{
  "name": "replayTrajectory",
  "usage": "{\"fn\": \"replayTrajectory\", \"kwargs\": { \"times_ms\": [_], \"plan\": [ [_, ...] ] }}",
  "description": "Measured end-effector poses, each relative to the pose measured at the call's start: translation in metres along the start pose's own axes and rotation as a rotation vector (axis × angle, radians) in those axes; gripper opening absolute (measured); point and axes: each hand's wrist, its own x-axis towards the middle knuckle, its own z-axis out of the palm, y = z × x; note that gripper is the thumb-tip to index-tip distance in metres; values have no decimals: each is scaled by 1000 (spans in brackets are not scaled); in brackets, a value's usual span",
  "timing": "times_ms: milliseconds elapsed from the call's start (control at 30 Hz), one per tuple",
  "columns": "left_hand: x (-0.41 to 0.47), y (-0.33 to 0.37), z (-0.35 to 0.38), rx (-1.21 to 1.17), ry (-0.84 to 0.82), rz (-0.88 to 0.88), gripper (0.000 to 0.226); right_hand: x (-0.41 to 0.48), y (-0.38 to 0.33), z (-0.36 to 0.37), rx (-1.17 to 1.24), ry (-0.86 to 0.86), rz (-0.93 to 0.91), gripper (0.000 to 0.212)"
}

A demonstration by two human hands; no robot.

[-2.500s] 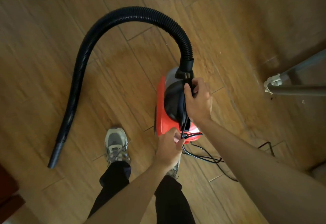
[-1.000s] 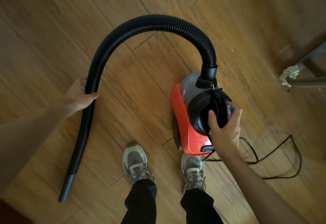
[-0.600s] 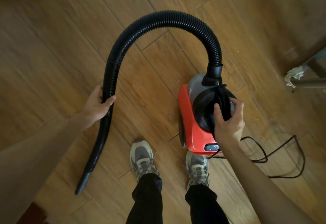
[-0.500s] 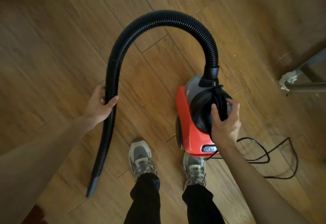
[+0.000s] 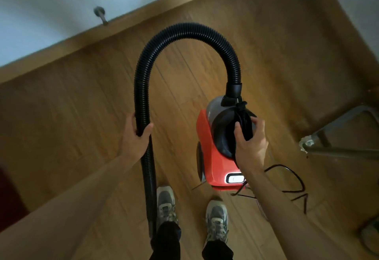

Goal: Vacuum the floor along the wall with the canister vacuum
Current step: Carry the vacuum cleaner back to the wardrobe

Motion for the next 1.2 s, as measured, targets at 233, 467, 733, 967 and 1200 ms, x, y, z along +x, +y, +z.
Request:
{"fn": "replayTrajectory", "kwargs": {
  "times_ms": [233,467,733,967,1200],
  "plan": [
    [-38,119,-83,16,146,151,52,-19,-139,-48,61,-22,-106,12],
    [-95,243,-180,-66,220,357,36,-39,-298,-101,145,-93,-225,16],
    [-181,364,-291,118,465,411,46,-65,-464,-161,190,-84,-444,17],
    [-260,425,-366,114,661,405,42,-89,-566,-205,215,-174,-618,11],
    [-369,462,-390,80,878,307,39,-117,-622,-246,214,-298,-817,17]
  ]
}}
